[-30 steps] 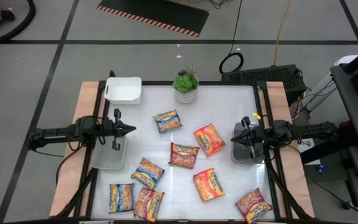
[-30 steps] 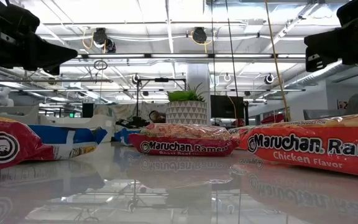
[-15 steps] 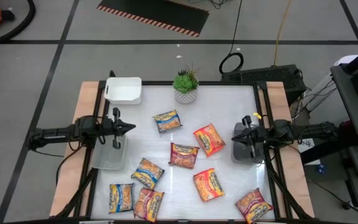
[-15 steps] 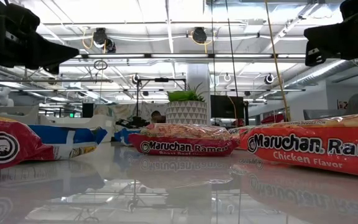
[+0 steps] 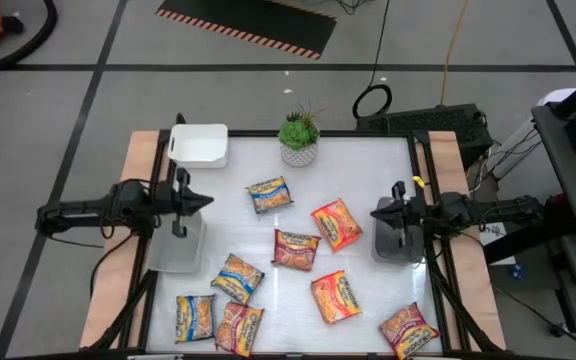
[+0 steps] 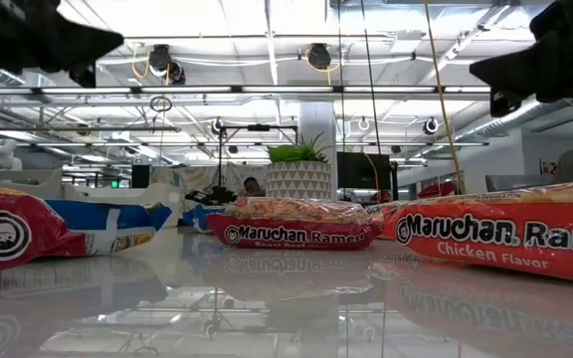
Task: Sort Maruchan noodles
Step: Put the top red noodle pack into the white bin
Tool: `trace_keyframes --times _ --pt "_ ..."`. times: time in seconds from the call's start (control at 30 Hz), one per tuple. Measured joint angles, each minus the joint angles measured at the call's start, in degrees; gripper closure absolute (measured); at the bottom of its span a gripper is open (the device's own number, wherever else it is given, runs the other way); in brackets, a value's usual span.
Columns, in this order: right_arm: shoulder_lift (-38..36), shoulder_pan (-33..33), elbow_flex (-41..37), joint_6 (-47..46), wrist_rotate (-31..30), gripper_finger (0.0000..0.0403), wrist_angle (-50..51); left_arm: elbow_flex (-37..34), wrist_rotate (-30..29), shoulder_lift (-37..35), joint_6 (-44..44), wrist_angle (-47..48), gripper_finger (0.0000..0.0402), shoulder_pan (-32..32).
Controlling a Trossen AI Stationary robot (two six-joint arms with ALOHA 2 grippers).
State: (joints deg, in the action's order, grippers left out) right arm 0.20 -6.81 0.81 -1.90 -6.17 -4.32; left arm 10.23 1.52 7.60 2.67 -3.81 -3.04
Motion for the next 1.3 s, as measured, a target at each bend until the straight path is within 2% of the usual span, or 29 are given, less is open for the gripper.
trace_keyframes --times 0.2,0.37,0.67,0.77,0.93,1.1,1.3 --pt "0.7 0.0 0.0 -1.1 0.0 0.0403 0.5 6.2 -0.8 9.2 0.0 1.2 0.0398 0.7" --pt "0.8 0.0 0.0 -1.0 -0.9 0.0403 0.0 9.6 -5.4 18.3 0.1 0.6 0.0398 1.6" --pt "0.8 0.0 0.0 1.2 -16.4 0.0403 -1.2 14.8 -6.6 34.2 1.9 0.6 0.0398 3.4" --pt "0.8 0.0 0.0 1.9 -16.3 0.0403 -1.5 16.4 -6.7 38.1 2.6 0.7 0.0398 3.7" --pt "0.8 0.0 0.0 3.7 -16.3 0.0403 -4.9 19.6 -11.1 43.1 2.8 0.6 0.0398 4.4" --pt "1.1 0.0 1.5 3.8 -16.3 0.0403 -10.0 22.8 -11.7 47.3 2.8 0.8 0.0398 6.2" --pt "7.3 -0.3 7.6 -1.2 -13.7 0.0403 -9.1 26.8 -12.2 51.4 2.2 3.7 0.0398 8.5"
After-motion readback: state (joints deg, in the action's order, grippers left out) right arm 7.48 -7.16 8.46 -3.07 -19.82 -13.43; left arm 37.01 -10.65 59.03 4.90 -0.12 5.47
